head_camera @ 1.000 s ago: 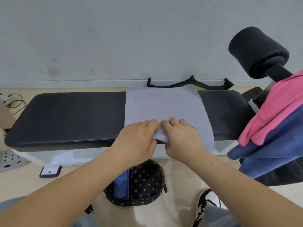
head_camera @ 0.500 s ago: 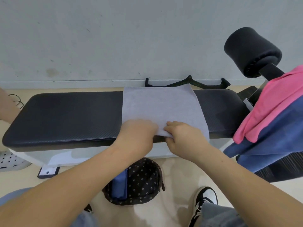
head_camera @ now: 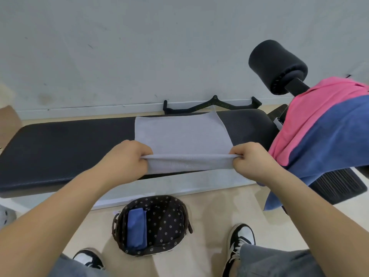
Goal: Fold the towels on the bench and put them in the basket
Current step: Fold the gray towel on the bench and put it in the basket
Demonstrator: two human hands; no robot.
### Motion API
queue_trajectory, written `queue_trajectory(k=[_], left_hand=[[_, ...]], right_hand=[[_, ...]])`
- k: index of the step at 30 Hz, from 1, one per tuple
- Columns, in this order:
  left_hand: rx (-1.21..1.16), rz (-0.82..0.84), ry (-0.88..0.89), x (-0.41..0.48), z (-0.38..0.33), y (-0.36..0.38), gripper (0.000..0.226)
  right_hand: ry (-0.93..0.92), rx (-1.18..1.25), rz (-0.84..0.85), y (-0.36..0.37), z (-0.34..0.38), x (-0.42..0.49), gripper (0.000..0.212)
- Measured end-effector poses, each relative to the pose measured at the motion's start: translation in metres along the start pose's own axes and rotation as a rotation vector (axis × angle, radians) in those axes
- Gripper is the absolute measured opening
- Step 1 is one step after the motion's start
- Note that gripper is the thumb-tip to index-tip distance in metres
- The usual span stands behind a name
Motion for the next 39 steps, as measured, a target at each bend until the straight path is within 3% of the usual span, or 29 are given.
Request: queue_trajectory(k=[5, 8, 11, 18, 21, 28, 33, 37, 39], left_hand=[[-0.238, 0.012, -0.128, 0.001, 0.007, -0.005, 0.028], [-0.438, -0.063, -0.215, 0.005, 0.02, -0.008, 0.019], [-0.558, -0.157, -0.282, 0.015, 0.035, -0.01, 0.02], [-0.412, -0.36, -0.244, 0.054, 0.069, -0.012, 0.017], [-0.31, -0.38, -0.269, 0.07, 0.083, -0.005, 0.031], [-0.1, -0.303, -0.31, 0.089, 0.094, -0.001, 0.014], [-0.138, -0.21, -0.365, 0.09, 0.086, -0.001, 0.031], [-0.161, -0.161, -0.373, 0.089, 0.077, 0.005, 0.03], [-0.16, -0.188, -0.339, 0.09, 0.074, 0.004, 0.02]], right_hand=[[0.045, 0.14, 0.037, -0.014, 0.003, 0.002, 0.009], [0.133, 0.395, -0.006, -0.021, 0.003, 0.012, 0.021], [0.226, 0.454, 0.016, -0.017, 0.008, 0.037, 0.025], [0.209, 0.394, -0.11, -0.006, 0.028, 0.107, 0.018], [0.227, 0.338, -0.119, 0.005, 0.026, 0.124, 0.017], [0.219, 0.274, -0.207, 0.012, 0.02, 0.133, 0.015], [0.246, 0.232, -0.245, 0.009, 0.021, 0.131, 0.034], [0.029, -0.124, -0.442, 0.0, 0.04, 0.112, 0.042], [-0.118, -0.118, -0.38, 0.004, 0.058, 0.1, 0.045]])
Point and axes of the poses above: each hand's wrist, its own x-axis towards the middle knuckle, its own y-axis out of the palm, z = x × y, the point moved 6 cm from there along x, towards the middle knuckle, and after that the axes turned 14 degrees about y, right-handed, at the moved point
